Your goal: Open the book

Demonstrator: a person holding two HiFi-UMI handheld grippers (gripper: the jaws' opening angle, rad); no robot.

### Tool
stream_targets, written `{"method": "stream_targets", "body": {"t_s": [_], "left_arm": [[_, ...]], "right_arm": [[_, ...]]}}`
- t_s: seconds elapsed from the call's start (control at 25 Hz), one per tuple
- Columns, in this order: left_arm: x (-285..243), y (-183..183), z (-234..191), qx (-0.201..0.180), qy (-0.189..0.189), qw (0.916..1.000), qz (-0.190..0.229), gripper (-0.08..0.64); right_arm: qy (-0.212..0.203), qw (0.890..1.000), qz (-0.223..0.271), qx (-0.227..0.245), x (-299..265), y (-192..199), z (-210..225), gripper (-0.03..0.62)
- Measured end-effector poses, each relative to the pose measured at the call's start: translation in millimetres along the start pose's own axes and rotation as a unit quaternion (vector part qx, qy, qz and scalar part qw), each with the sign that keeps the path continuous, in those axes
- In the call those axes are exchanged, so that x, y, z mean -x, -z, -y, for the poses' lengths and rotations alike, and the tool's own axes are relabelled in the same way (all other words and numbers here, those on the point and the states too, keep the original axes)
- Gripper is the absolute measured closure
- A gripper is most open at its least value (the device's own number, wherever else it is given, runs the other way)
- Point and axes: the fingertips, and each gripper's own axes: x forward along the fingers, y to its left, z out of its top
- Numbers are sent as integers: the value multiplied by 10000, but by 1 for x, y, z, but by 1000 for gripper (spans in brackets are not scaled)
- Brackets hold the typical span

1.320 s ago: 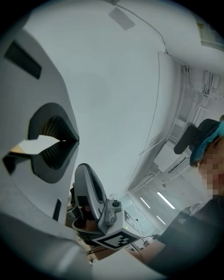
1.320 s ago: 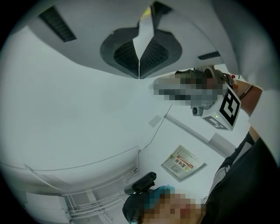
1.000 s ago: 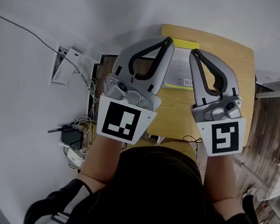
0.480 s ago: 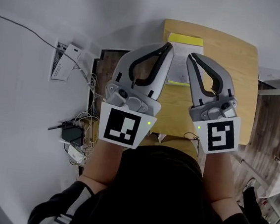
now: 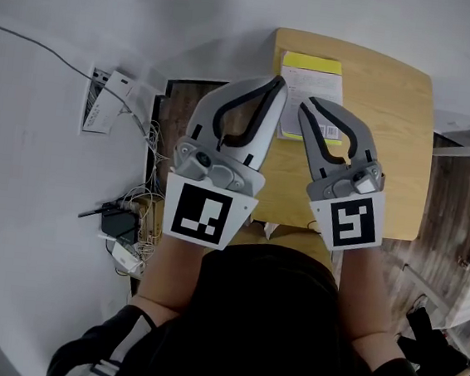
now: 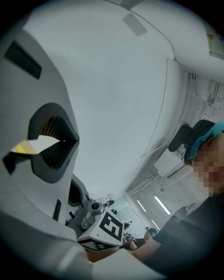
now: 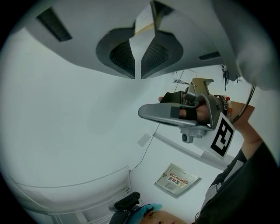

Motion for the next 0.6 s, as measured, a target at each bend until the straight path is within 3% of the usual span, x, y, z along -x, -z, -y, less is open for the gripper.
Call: {"method": "stream_targets", "body": {"t_s": [0.16, 0.36, 0.6], "left_arm": [[2, 4, 5, -26, 78, 10000, -23, 549], [2, 7, 10, -7, 132, 9999, -51, 549], [0, 20, 13, 66, 84, 9998, -171, 549]], "right_arm": [[-215, 9990, -350, 185, -1, 16, -16, 457], [-445, 9972, -492, 342, -4, 31, -29, 448], [-736, 9928, -931, 192, -6, 70, -48, 433]]}}
